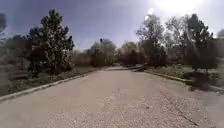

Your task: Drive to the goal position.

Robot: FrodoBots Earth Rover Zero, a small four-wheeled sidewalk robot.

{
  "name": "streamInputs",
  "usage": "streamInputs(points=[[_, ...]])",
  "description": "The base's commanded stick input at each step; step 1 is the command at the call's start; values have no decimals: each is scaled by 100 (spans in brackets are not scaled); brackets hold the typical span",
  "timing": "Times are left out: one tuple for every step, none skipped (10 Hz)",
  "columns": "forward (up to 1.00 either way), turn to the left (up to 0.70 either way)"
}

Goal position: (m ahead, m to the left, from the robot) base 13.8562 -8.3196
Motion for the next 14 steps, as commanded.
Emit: streamInputs(points=[[70, 0], [70, 0], [70, 0], [70, 0], [70, -12], [70, -35], [70, -35], [70, -33], [70, -31], [70, 0], [70, 0], [70, 0], [70, 0], [70, 0]])
